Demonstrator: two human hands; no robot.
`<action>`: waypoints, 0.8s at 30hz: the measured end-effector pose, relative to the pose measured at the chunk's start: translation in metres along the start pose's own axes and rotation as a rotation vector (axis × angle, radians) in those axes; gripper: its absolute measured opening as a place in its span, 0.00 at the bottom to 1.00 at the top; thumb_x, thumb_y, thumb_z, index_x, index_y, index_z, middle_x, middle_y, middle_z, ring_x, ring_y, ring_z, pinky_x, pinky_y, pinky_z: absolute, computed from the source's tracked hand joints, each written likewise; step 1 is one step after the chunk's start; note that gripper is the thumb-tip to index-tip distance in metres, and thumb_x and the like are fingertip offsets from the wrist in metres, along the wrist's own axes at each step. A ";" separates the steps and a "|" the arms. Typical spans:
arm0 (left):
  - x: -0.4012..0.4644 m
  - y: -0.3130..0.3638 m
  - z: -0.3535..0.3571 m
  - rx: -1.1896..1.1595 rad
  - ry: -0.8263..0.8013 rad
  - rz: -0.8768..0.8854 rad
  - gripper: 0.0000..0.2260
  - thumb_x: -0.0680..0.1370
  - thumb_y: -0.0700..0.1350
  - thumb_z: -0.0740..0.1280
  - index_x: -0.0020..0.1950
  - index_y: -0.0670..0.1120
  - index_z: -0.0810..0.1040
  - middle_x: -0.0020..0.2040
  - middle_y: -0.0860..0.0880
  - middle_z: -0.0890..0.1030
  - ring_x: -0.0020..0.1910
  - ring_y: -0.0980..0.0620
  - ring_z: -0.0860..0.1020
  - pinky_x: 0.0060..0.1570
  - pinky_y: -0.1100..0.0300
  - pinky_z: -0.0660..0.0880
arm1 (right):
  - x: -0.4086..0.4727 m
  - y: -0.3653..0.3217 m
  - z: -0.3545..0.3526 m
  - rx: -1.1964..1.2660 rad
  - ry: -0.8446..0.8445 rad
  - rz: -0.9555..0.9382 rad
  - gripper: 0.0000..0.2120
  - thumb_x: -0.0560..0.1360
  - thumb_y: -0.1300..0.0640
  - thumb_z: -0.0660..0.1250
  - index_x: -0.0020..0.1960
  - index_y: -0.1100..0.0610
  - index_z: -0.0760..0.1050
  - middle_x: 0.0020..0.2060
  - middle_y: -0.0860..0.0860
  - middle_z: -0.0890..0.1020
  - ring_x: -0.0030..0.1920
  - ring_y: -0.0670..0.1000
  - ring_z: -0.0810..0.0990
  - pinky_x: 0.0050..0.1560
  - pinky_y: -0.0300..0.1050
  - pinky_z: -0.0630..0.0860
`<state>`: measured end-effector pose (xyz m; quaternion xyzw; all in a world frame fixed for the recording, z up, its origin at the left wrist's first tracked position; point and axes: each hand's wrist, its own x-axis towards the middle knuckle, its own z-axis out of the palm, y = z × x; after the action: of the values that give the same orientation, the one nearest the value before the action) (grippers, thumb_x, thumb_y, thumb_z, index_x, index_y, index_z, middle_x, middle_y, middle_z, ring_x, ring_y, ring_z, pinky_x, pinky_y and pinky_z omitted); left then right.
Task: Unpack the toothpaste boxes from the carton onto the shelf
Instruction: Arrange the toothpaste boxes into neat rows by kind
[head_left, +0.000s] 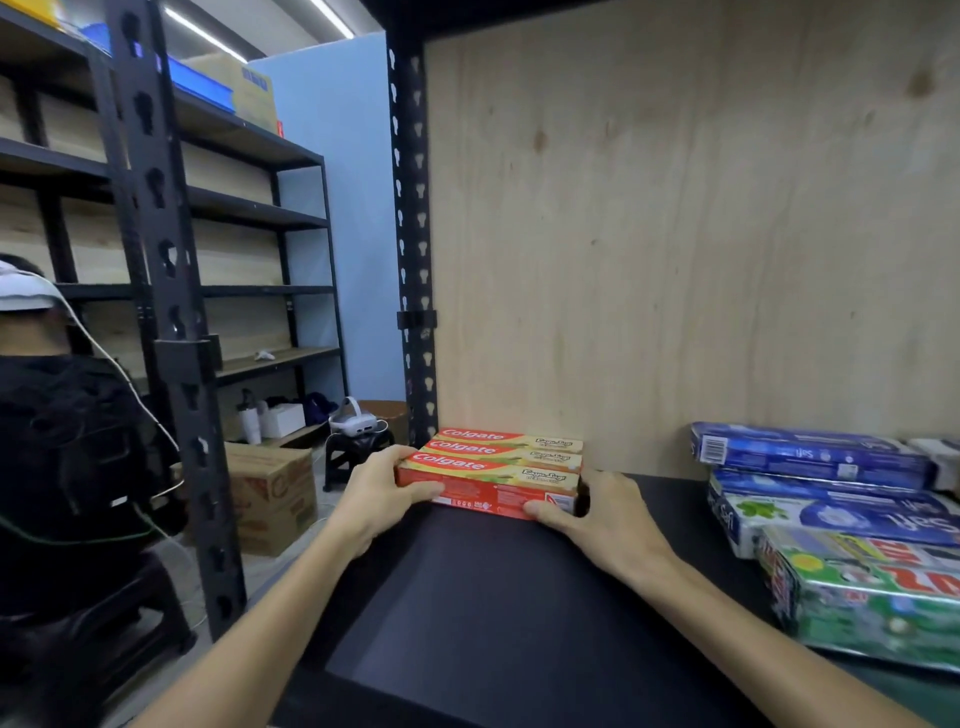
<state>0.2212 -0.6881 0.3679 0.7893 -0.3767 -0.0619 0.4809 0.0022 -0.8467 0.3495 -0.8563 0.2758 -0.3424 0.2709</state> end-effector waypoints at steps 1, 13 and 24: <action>0.001 -0.001 -0.001 -0.016 0.000 -0.002 0.25 0.71 0.46 0.80 0.66 0.49 0.78 0.53 0.54 0.85 0.54 0.56 0.82 0.62 0.54 0.77 | -0.001 -0.001 0.000 -0.002 0.004 -0.002 0.32 0.64 0.29 0.72 0.62 0.47 0.81 0.54 0.41 0.84 0.55 0.42 0.81 0.57 0.46 0.80; -0.006 -0.006 0.002 0.011 0.020 0.116 0.20 0.74 0.49 0.78 0.64 0.50 0.81 0.50 0.57 0.86 0.49 0.63 0.82 0.47 0.71 0.74 | -0.008 -0.008 0.000 -0.019 0.024 -0.002 0.26 0.70 0.37 0.74 0.64 0.48 0.79 0.56 0.44 0.83 0.54 0.44 0.80 0.55 0.41 0.77; -0.017 -0.001 0.004 0.058 -0.014 0.078 0.34 0.74 0.51 0.77 0.75 0.45 0.68 0.63 0.52 0.79 0.63 0.52 0.78 0.64 0.57 0.73 | -0.013 -0.006 0.000 -0.079 0.041 0.037 0.43 0.59 0.20 0.66 0.65 0.46 0.77 0.55 0.44 0.83 0.56 0.45 0.81 0.56 0.49 0.81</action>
<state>0.2080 -0.6798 0.3607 0.7871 -0.4122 -0.0375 0.4573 -0.0040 -0.8337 0.3479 -0.8538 0.3106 -0.3438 0.2376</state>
